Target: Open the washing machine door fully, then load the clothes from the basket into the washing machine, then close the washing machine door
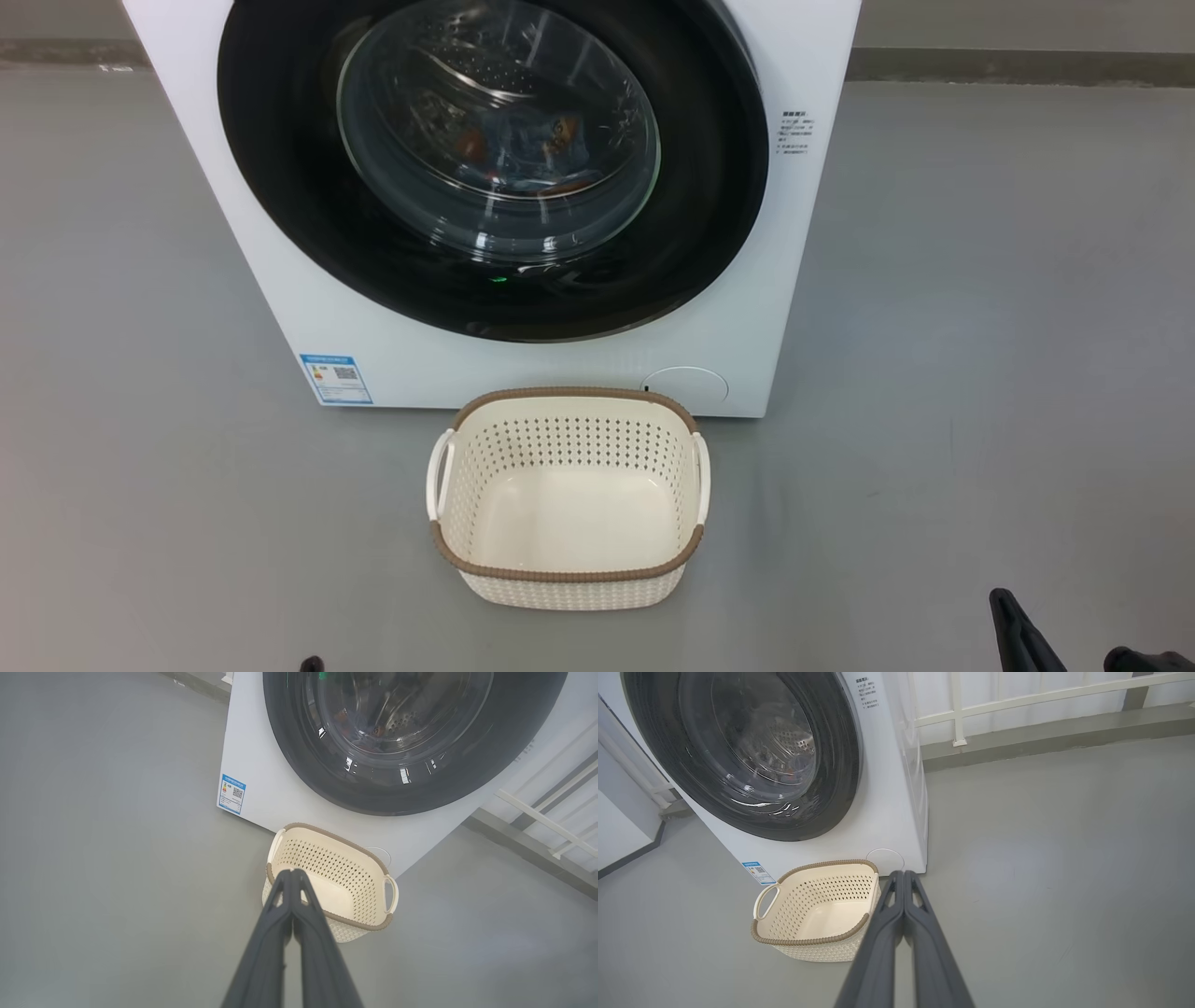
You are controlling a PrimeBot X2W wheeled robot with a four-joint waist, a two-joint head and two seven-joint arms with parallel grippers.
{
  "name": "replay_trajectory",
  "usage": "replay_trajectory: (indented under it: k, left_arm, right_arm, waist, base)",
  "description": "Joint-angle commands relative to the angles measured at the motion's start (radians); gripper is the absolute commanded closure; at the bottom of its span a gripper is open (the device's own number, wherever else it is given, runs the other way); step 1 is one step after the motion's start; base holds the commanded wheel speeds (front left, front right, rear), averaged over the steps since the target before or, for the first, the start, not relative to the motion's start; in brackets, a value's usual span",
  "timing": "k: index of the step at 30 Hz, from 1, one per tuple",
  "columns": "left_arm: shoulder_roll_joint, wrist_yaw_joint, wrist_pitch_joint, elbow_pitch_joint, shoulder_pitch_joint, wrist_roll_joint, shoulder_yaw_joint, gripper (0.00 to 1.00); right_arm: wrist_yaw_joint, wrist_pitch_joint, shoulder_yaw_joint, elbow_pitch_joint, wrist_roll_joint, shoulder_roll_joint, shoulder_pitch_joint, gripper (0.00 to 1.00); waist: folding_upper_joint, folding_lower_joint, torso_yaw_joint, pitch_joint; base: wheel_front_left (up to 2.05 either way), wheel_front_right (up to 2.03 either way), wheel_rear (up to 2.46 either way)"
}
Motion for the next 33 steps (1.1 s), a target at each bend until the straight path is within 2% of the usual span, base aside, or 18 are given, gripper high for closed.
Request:
replay_trajectory:
  k: [1,33]
  left_arm:
    - [0.013,-0.008,0.005,-0.017,-0.044,-0.018,0.015,1.00]
    - [0.020,-0.033,0.094,-0.003,-0.117,-0.356,0.064,1.00]
  right_arm:
    - [-0.002,0.005,-0.001,-0.020,0.025,-0.005,-0.044,1.00]
    - [-0.003,0.099,0.000,0.014,0.420,0.006,-0.119,1.00]
  waist:
    - [0.0000,-0.0001,-0.001,0.000]
    - [0.0000,-0.0002,-0.027,0.009]
  base:
    - [0.00,0.00,0.00]
    - [0.00,0.00,0.00]
